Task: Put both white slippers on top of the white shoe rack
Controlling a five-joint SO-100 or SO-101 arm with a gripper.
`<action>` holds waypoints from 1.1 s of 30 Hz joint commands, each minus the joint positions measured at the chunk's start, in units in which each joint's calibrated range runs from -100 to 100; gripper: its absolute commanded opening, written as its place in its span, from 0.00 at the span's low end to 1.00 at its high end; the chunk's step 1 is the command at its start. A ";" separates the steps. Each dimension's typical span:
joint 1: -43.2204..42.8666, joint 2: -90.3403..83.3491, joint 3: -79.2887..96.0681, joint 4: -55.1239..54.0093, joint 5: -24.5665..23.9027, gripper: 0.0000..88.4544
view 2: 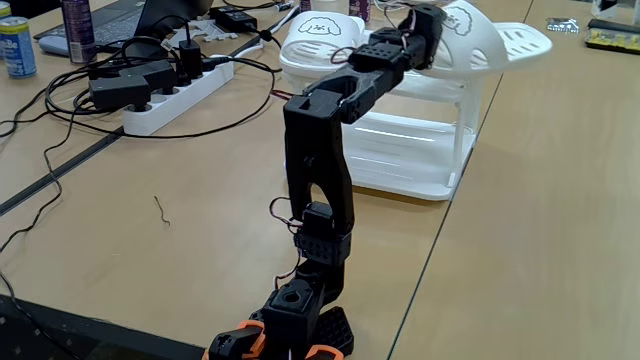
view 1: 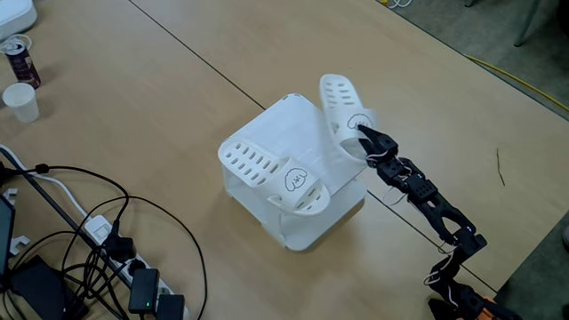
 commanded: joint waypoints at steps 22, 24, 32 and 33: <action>-10.26 -4.98 -1.52 -0.24 0.47 0.01; -10.02 -4.89 -1.25 -0.24 0.47 0.01; -7.22 -5.06 2.99 -0.24 0.47 0.01; -6.73 -5.06 3.36 -0.33 0.47 0.01</action>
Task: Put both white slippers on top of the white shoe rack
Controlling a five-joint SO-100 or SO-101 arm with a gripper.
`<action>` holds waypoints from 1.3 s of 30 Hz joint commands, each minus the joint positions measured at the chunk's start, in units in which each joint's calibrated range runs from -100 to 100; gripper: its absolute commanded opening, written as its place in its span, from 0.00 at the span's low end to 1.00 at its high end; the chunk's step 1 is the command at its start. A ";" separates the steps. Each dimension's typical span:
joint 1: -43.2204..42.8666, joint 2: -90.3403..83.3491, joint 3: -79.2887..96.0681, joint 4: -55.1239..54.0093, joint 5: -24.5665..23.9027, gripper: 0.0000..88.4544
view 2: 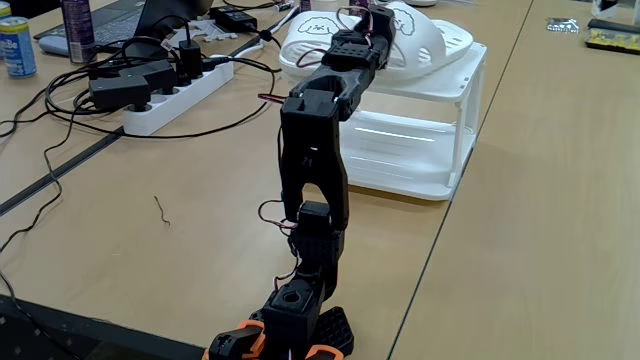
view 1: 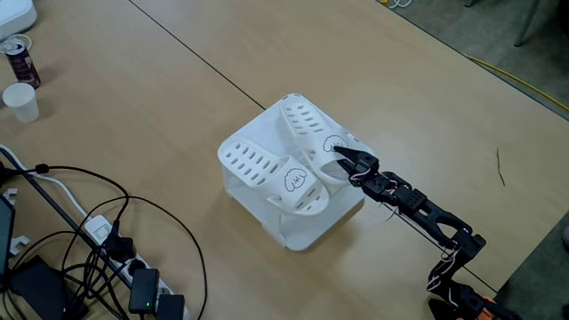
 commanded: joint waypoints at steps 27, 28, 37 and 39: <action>3.44 -5.16 -0.51 -0.41 0.47 0.10; 3.44 -5.16 -0.42 -0.32 0.47 0.10; 7.14 -5.07 1.48 -0.32 0.47 0.10; 8.21 -5.07 1.84 -0.32 0.47 0.12</action>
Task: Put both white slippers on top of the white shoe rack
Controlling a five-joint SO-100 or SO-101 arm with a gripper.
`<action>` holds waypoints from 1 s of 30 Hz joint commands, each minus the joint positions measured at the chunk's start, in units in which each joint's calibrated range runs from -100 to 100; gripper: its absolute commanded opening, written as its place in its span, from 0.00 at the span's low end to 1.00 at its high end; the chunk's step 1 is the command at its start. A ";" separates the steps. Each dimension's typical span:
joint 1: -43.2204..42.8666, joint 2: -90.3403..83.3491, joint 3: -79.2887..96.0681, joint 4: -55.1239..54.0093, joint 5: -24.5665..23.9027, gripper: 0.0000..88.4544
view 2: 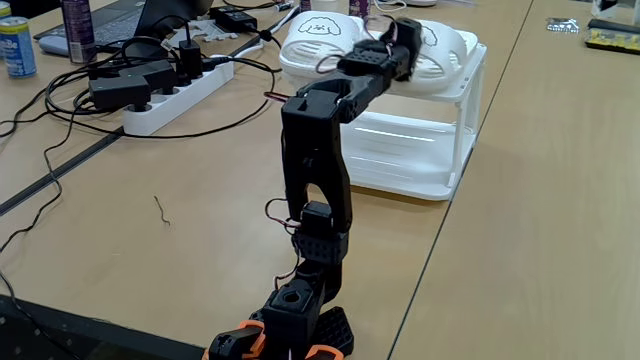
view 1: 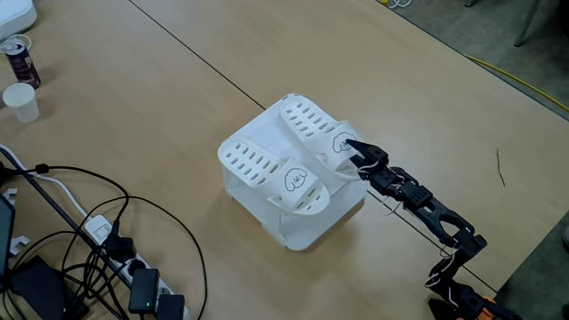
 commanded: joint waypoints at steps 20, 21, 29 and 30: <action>-0.22 -6.34 -0.14 -0.58 0.47 0.16; -0.55 -6.34 -0.14 -0.58 0.47 0.16; -0.96 -6.34 4.20 -1.01 0.47 0.16; -0.96 -6.34 4.20 -1.01 0.47 0.16</action>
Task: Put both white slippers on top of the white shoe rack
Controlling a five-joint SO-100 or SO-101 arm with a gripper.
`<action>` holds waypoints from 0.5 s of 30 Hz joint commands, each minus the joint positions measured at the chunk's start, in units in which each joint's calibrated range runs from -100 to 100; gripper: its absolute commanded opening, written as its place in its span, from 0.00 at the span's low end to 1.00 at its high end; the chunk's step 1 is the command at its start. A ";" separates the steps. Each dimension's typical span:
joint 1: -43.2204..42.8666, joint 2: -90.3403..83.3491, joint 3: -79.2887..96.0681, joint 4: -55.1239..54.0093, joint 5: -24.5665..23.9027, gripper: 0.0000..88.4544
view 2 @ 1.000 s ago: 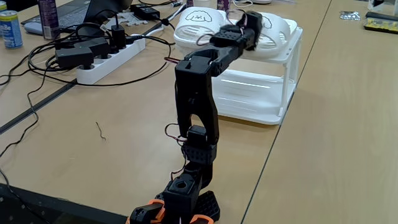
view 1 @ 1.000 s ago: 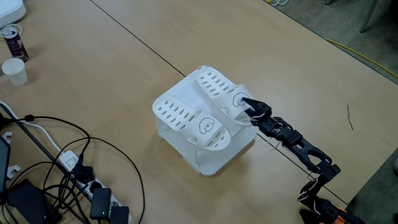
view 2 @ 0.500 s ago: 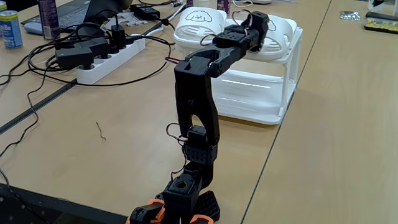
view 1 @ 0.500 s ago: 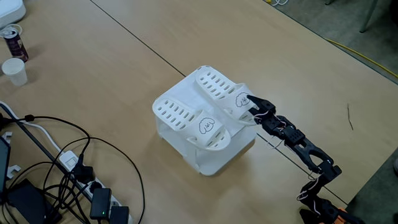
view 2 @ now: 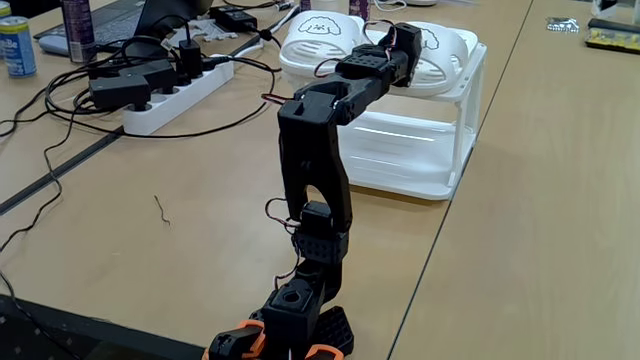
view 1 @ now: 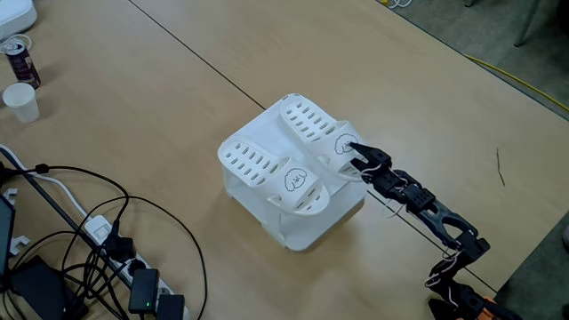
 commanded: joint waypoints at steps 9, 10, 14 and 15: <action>-1.41 -3.20 -0.30 -0.93 0.47 0.16; -1.41 -3.20 -0.30 -0.93 0.47 0.16; -1.41 -2.87 -0.75 -0.93 0.47 0.16; -1.41 -2.87 -0.75 -0.93 0.47 0.16</action>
